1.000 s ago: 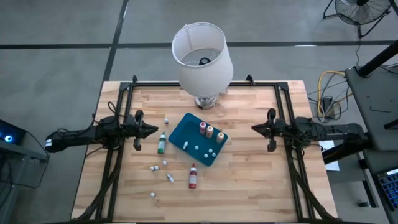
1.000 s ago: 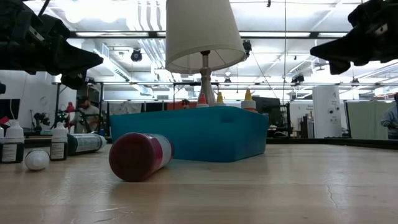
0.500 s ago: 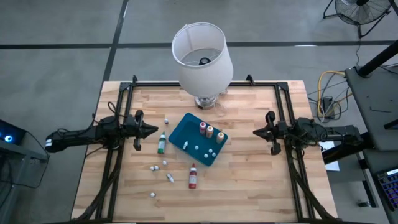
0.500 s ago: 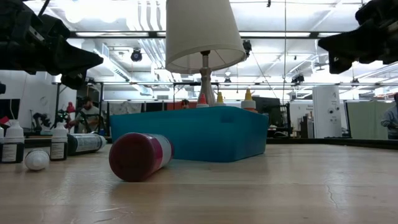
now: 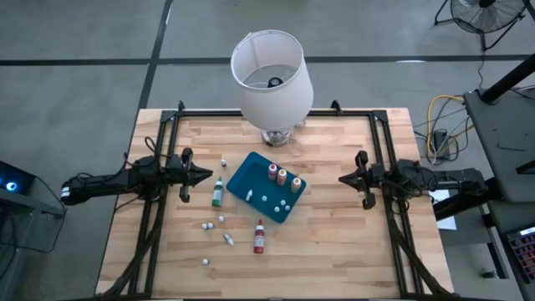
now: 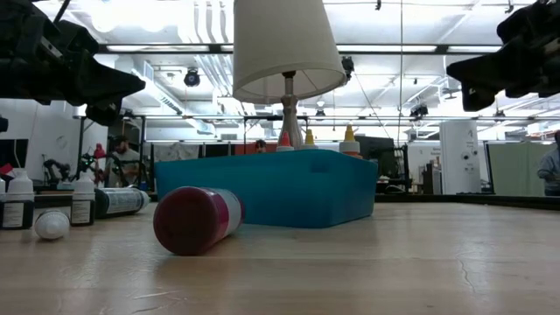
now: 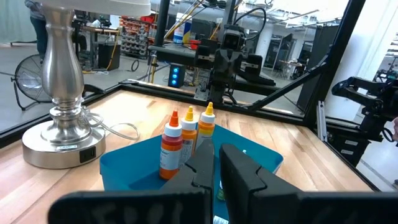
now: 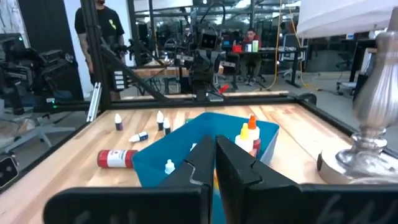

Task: Pick & Place food coloring
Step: Put the small black food coloring bottle into the blue container

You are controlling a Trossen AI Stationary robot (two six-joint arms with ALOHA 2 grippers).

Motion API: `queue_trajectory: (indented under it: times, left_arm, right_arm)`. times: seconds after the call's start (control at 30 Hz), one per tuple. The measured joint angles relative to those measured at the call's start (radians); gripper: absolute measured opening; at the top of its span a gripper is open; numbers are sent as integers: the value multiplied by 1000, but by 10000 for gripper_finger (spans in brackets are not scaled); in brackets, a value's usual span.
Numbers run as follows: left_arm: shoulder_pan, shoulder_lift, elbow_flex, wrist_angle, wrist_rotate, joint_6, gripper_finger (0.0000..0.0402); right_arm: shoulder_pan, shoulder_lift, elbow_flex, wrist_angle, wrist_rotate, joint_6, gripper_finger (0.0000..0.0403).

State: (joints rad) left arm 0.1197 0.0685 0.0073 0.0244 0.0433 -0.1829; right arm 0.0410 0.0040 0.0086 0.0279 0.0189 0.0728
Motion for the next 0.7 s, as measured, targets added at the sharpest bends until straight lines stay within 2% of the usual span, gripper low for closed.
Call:
queue_trajectory:
  times: [0.23, 0.7]
  left_arm:
    - [0, 0, 0, 0, 0, 0, 0]
    - [0, 0, 0, 0, 0, 0, 0]
  right_arm:
    - [0, 0, 0, -15, 1, 66, 9]
    - [0, 0, 0, -16, 2, 40, 9]
